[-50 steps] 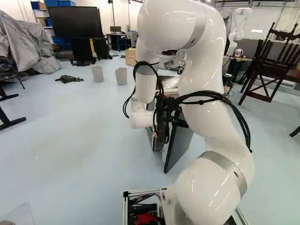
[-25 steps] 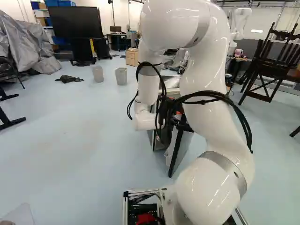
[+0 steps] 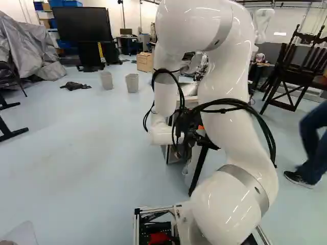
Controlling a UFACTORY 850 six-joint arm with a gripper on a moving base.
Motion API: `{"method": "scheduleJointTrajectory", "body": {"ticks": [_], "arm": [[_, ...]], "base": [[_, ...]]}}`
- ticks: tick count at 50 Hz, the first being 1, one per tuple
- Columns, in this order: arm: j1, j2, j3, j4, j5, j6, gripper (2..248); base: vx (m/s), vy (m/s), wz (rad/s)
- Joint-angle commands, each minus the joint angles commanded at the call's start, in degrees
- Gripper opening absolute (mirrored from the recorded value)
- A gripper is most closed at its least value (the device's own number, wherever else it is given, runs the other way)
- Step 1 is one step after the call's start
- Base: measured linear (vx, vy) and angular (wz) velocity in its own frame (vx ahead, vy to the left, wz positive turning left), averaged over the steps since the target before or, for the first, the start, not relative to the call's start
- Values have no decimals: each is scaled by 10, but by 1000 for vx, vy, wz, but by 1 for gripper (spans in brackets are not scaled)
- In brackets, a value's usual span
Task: Grab a drink from the fridge
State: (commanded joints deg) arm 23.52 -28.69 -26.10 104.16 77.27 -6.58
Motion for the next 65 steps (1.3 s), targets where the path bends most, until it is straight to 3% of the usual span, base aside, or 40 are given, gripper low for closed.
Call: {"method": "scheduleJointTrajectory", "body": {"ticks": [23,65], "arm": [[-31,2,12,33,0,0,247],[-141,0,-25,94,0,0,247]], "base": [[0,0,0],[0,0,0]]}}
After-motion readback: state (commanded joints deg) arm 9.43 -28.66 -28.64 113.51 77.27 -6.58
